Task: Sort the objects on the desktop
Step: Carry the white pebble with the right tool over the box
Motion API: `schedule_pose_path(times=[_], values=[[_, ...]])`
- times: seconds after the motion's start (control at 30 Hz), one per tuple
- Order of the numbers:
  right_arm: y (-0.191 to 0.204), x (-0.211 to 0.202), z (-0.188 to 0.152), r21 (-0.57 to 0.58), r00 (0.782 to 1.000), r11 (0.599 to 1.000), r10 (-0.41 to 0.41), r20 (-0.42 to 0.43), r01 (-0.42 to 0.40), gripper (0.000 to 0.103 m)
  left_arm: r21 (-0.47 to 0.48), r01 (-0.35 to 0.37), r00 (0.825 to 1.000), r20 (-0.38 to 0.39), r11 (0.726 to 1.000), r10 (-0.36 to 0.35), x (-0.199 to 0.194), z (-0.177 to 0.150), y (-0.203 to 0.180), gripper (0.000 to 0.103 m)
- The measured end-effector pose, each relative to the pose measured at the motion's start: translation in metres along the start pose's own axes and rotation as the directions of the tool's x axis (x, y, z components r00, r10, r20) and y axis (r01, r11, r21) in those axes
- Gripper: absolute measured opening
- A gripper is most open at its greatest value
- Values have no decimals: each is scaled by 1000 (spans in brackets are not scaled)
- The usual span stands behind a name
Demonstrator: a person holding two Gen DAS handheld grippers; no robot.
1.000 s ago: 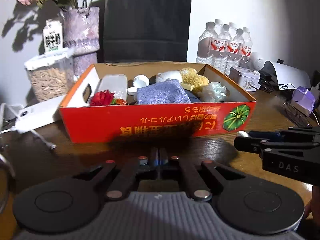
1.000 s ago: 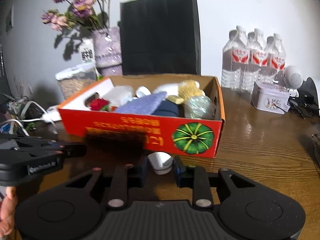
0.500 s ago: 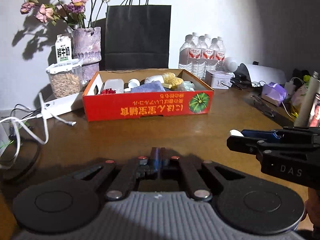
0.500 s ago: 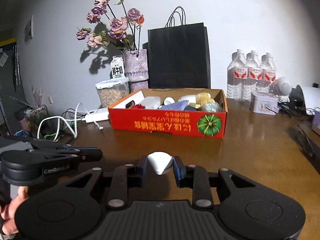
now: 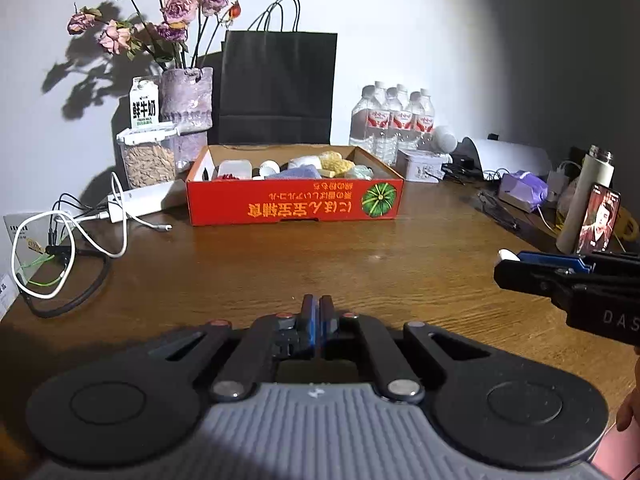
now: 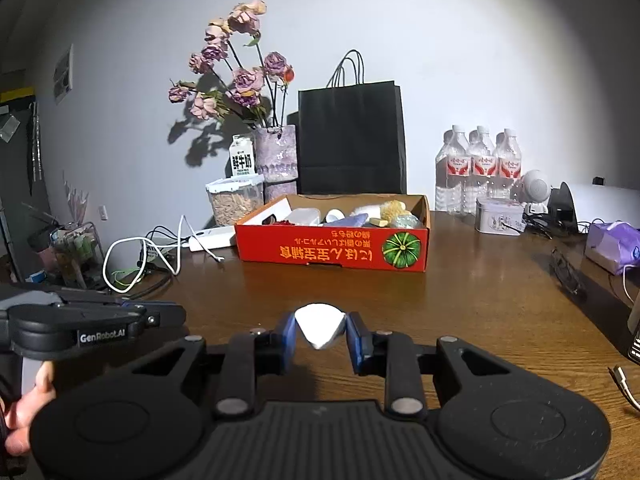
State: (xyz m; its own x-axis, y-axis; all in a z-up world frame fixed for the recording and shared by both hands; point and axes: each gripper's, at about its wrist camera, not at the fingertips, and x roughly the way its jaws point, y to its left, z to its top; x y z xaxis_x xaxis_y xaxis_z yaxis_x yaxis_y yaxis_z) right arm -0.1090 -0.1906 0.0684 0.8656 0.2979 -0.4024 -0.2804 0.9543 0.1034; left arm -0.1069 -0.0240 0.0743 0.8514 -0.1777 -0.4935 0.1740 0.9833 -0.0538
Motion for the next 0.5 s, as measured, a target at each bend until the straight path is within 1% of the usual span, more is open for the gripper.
schedule_pose_path(times=[0.2, 0.27, 0.37, 0.4, 0.5], values=[[3, 9, 8, -11, 1000, 1000, 13, 5, -13, 26, 9, -9, 1000, 11, 1000, 9, 3, 4, 2, 3], [0, 12, 17, -14, 1000, 1000, 11, 13, -11, 26, 7, -11, 1000, 11, 1000, 11, 7, 10, 4, 3], [-5, 16, 43, -44, 1000, 999, 11, 28, -10, 26, 24, -27, 999, 43, 999, 26, 9, 30, 9, 3], [-6, 17, 55, -61, 999, 998, 18, 39, -16, 26, 27, -27, 997, 69, 999, 25, 7, 41, 12, 3], [-12, 21, 97, -106, 996, 994, 36, 76, -28, 26, 42, -2, 992, 123, 999, -3, 6, 78, 22, 3]])
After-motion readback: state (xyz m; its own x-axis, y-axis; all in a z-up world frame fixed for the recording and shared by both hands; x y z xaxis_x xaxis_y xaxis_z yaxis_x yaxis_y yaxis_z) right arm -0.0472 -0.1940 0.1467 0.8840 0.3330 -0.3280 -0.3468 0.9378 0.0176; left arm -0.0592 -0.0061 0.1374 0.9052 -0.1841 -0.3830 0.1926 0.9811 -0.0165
